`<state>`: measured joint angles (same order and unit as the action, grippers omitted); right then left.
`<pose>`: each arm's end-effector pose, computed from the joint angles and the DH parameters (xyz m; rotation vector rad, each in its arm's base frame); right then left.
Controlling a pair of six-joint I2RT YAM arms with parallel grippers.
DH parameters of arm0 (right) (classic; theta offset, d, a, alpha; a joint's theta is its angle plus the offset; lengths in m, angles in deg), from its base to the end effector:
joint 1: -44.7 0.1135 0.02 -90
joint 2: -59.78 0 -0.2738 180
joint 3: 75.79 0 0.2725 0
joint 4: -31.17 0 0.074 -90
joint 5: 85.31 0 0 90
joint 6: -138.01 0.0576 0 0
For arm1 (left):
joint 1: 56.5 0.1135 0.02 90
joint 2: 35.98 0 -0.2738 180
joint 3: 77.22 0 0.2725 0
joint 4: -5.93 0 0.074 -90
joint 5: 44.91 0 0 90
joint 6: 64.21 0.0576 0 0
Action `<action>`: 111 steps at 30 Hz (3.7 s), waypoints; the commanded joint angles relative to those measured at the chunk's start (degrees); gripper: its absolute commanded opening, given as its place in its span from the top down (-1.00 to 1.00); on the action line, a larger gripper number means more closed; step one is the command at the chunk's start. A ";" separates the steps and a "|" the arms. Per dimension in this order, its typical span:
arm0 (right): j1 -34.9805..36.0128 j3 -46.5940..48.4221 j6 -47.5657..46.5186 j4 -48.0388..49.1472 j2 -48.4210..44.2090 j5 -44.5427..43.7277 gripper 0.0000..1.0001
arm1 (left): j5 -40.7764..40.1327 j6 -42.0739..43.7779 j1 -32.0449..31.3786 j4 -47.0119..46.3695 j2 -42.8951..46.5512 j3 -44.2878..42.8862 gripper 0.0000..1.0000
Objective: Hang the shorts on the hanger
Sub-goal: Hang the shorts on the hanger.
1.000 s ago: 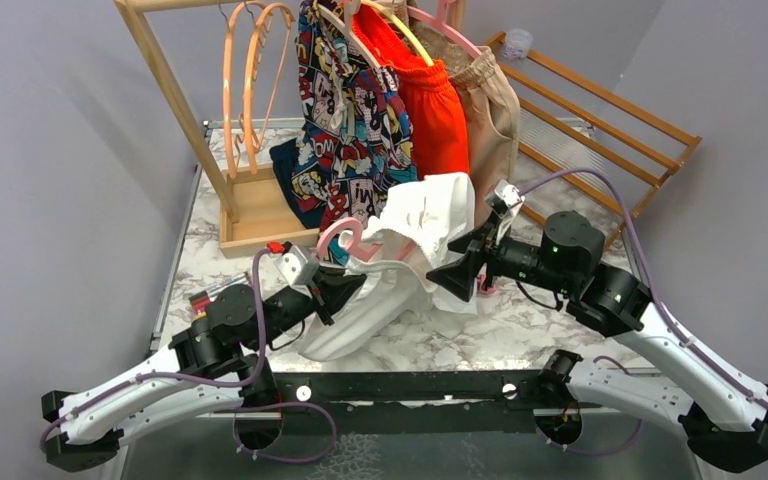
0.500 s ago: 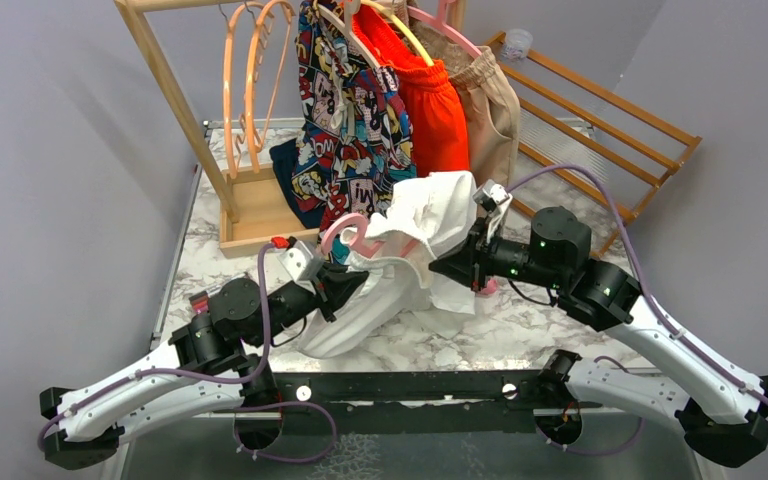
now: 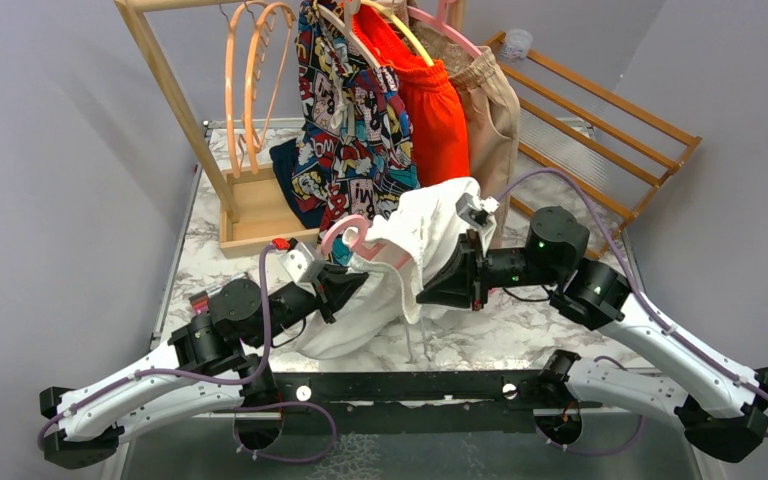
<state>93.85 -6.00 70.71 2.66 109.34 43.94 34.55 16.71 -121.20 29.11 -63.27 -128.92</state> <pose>0.1134 0.1868 0.3990 -0.9762 1.6661 1.4694 0.0759 -0.1360 0.3545 0.6168 1.4945 -0.8684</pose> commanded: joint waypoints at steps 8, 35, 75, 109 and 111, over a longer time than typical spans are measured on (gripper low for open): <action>13.07 0.51 -2.09 5.99 7.63 -3.14 0.98 | -1.32 0.42 0.02 -3.78 -0.20 -3.16 1.00; 13.41 7.99 -8.71 -11.14 -6.54 -61.19 -0.48 | 11.92 -1.11 0.04 10.58 10.90 -6.52 1.00; 13.51 4.78 0.29 -32.15 -16.34 -60.01 -0.22 | 10.55 4.73 0.03 6.78 -0.70 -6.64 1.00; 13.45 9.36 -23.46 -20.69 -0.57 -27.05 -0.40 | 12.20 -6.64 0.02 14.84 -11.53 -9.34 1.00; 13.47 8.26 -23.36 -20.86 -0.33 -28.55 -0.40 | 11.98 -6.74 -0.06 14.84 -11.39 -9.19 1.00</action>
<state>107.00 3.88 48.07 -18.13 109.08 14.98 46.09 11.14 -121.23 45.87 -75.75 -136.42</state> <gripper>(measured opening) 0.700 0.080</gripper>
